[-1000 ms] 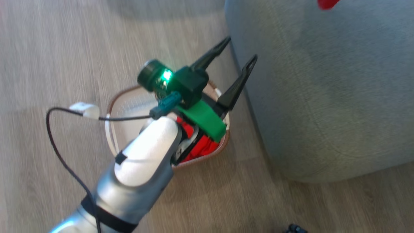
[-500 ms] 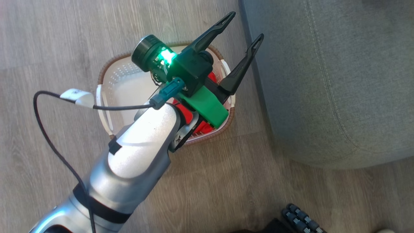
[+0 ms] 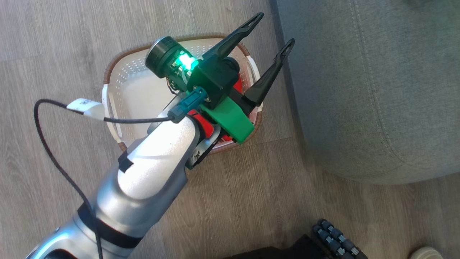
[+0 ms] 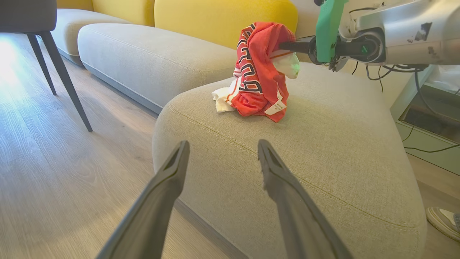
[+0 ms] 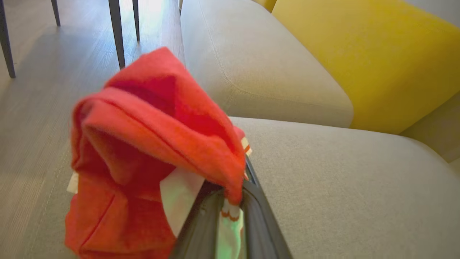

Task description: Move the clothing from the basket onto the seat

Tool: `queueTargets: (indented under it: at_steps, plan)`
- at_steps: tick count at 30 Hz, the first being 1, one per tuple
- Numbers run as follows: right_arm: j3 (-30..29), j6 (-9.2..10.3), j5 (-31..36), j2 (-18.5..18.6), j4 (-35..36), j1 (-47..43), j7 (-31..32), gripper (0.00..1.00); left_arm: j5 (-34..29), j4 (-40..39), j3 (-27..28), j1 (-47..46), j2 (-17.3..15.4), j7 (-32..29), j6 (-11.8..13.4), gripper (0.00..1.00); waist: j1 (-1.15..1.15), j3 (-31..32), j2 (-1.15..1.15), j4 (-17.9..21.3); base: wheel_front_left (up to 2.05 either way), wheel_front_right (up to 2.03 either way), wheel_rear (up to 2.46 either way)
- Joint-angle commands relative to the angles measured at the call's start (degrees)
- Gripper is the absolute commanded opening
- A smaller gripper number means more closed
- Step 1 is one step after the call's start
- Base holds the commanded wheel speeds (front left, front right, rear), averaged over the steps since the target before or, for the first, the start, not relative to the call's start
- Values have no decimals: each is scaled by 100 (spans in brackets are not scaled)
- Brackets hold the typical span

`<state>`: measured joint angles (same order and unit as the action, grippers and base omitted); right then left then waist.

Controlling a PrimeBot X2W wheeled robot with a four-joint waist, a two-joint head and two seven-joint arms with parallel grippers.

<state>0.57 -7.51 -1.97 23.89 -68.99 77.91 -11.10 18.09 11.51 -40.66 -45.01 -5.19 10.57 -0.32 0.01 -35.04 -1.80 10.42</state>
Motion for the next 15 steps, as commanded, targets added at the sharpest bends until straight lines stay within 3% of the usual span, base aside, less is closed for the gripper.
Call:
queueTargets:
  at_steps: [1, 7, 11, 12, 13, 15]
  plan:
    - [33, 2, 48, 2, 105, -71, -32, 0, -11, -206, 117, -145, -61, -40, 22, 100, -1, -17, 0, -8, 0, 0, 0]
    - [205, 2, 196, -113, -157, -222, -107, 0, 45, -115, 131, -124, -108, -6, 38, 100, -1, -28, 0, -59, 0, 0, 0]
    - [194, 2, 209, -209, -240, -315, -168, 40, 71, -53, 120, -98, -125, 22, 43, 100, -1, 16, 0, -78, 0, 0, 0]
    - [208, 2, 190, -251, -260, -330, -171, 85, 77, -42, 120, -94, -128, 26, 48, 100, -1, 26, 0, -77, 0, 0, 0]
    - [249, 2, 184, -283, -274, -341, -175, 100, 82, -35, 120, -91, -131, 30, 54, 100, -1, 33, 0, -75, 0, 0, 0]
    - [347, 2, 177, -308, -290, -349, -197, 100, 93, -17, 122, -89, -141, 35, 64, 100, -1, 50, 0, -67, 0, 0, 0]
